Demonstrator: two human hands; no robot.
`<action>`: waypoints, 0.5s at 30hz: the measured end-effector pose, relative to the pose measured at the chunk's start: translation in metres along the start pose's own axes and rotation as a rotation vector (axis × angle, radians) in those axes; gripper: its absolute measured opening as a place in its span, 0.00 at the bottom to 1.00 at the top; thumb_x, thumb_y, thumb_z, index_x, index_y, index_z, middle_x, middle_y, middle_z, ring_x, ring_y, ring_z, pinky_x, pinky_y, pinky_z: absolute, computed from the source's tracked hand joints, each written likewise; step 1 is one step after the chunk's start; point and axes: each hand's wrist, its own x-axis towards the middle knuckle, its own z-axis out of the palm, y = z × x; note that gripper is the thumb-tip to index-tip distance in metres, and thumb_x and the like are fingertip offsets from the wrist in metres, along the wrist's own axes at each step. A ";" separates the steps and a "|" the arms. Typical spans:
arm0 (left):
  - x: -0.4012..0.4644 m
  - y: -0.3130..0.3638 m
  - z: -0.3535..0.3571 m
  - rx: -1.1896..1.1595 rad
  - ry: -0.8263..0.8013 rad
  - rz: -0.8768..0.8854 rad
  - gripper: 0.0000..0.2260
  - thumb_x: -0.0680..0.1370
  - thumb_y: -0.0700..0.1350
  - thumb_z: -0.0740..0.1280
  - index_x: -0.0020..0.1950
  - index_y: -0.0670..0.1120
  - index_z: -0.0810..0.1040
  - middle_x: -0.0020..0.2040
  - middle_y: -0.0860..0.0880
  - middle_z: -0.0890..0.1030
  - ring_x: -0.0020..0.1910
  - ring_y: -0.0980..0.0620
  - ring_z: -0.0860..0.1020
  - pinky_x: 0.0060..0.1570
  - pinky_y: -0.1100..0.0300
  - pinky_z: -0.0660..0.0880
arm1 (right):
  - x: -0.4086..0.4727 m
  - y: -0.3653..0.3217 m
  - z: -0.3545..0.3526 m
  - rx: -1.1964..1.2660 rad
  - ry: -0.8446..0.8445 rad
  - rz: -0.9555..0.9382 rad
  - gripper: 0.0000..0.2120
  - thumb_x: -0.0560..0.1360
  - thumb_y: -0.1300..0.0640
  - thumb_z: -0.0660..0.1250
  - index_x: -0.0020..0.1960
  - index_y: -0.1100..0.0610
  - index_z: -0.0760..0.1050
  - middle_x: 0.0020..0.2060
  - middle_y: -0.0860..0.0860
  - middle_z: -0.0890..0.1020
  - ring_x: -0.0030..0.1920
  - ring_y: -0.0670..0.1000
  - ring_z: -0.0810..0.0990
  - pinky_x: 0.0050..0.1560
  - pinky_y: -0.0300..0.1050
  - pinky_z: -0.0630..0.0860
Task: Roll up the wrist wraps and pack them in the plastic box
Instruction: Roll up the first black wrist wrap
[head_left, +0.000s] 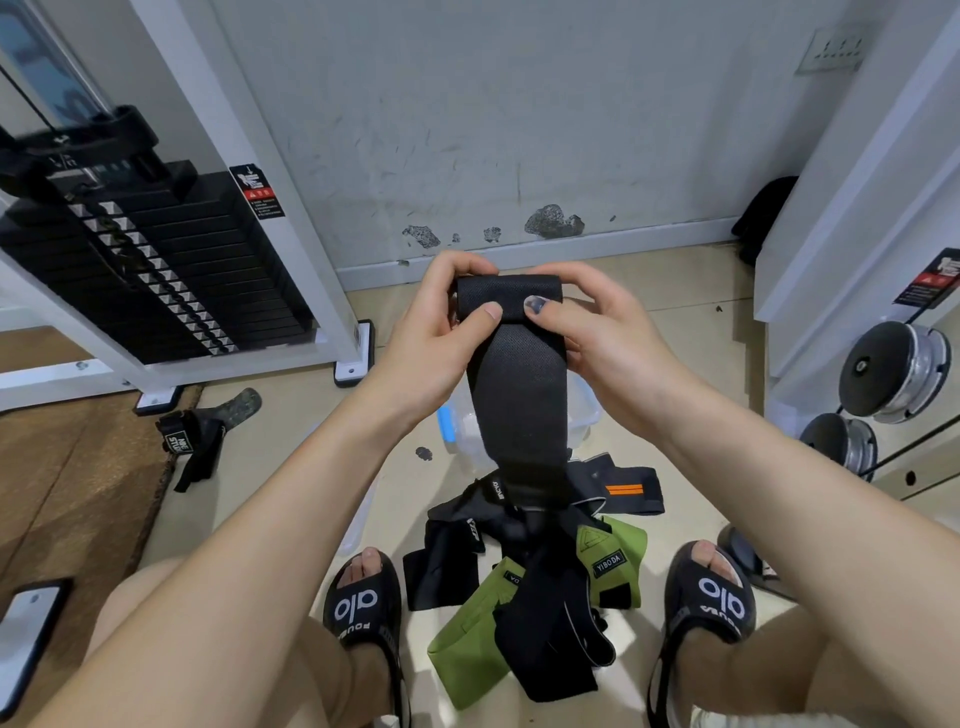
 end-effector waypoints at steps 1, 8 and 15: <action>0.000 0.000 -0.001 0.017 0.001 0.014 0.09 0.80 0.41 0.66 0.58 0.53 0.74 0.49 0.51 0.79 0.48 0.53 0.76 0.52 0.54 0.75 | 0.001 0.001 0.000 0.012 -0.009 0.004 0.13 0.80 0.65 0.68 0.64 0.59 0.77 0.53 0.67 0.83 0.48 0.56 0.83 0.50 0.47 0.80; -0.003 0.000 -0.001 0.067 -0.008 0.111 0.12 0.80 0.35 0.64 0.56 0.52 0.74 0.49 0.53 0.77 0.47 0.52 0.74 0.50 0.52 0.73 | 0.004 -0.006 -0.005 -0.060 -0.014 0.035 0.12 0.81 0.59 0.69 0.63 0.58 0.79 0.56 0.65 0.83 0.51 0.57 0.86 0.52 0.48 0.81; -0.001 0.002 -0.005 0.077 -0.061 0.070 0.13 0.81 0.38 0.65 0.56 0.57 0.74 0.50 0.50 0.77 0.49 0.48 0.75 0.54 0.40 0.76 | 0.005 -0.006 -0.008 0.063 -0.023 0.004 0.12 0.78 0.68 0.70 0.60 0.61 0.79 0.48 0.59 0.83 0.48 0.54 0.84 0.54 0.46 0.80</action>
